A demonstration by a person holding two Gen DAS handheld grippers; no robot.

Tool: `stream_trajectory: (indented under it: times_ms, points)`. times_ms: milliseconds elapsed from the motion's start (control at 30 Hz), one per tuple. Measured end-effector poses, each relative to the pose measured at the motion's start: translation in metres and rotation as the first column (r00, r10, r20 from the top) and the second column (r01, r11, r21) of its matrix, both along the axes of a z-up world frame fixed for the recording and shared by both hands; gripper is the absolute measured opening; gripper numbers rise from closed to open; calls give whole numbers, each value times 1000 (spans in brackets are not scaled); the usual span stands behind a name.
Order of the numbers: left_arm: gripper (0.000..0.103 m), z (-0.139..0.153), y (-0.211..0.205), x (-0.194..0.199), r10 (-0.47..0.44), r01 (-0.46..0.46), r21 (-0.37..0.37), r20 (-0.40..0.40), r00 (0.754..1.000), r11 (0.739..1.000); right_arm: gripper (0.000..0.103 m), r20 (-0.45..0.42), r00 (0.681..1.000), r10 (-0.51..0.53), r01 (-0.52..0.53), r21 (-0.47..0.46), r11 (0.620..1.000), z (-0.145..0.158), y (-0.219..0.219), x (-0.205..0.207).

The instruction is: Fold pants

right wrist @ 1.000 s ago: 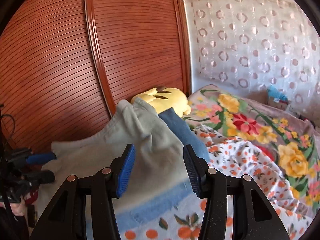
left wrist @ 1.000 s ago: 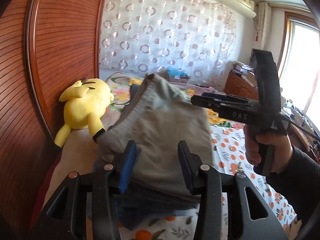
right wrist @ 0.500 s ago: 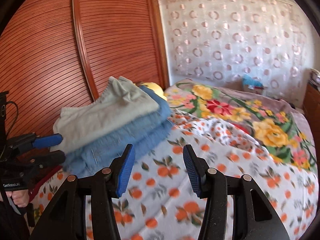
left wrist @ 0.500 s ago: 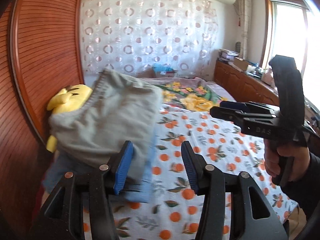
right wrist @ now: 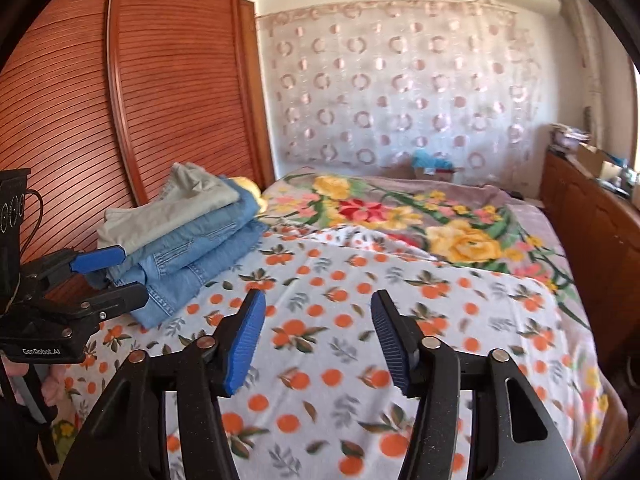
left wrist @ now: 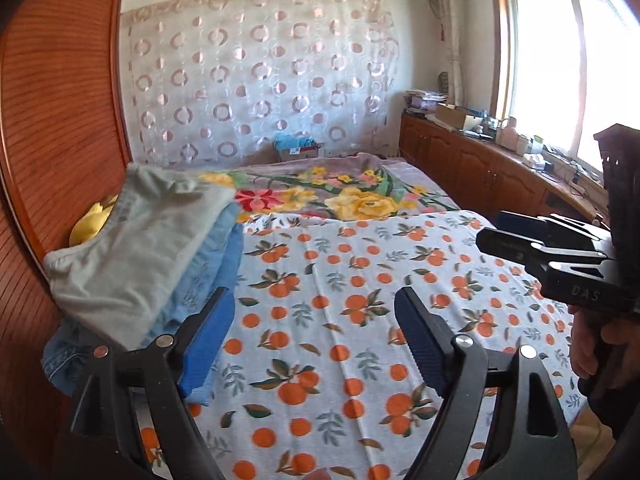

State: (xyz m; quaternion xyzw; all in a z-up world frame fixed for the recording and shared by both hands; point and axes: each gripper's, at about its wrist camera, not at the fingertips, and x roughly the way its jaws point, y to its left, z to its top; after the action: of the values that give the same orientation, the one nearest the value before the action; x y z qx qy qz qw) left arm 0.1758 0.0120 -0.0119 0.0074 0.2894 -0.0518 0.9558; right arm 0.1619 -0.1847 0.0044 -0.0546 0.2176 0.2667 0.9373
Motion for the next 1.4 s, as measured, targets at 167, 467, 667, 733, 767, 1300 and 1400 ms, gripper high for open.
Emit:
stream_trajectory:
  times_ms: [167,467,667,733,767,1300,1400]
  points:
    - [83,10,-21,-14,-19,19,2,33,999,1000,70,16,997,-74,74,9,997,5,-13,-37]
    - [83,22,-39,-36,-19,18,15,49,999,1000,84,54,988,-142,140,38,989,9,-22,-91]
    - [83,30,-44,-56,-24,25,-17,70,997,1000,90,70,985,-160,157,54,986,11,-28,-127]
    - [84,33,-47,-64,-15,16,-7,81,997,1000,92,77,984,-161,157,59,986,12,-32,-134]
    - [85,35,-48,-67,-12,12,0,85,996,1000,92,81,983,-166,162,62,985,14,-32,-140]
    - [86,44,-42,-110,16,-17,8,121,993,1000,93,97,974,-207,199,86,976,6,-37,-162]
    - [86,40,-37,-113,29,-30,4,115,993,1000,93,100,972,-214,206,85,975,3,-39,-168]
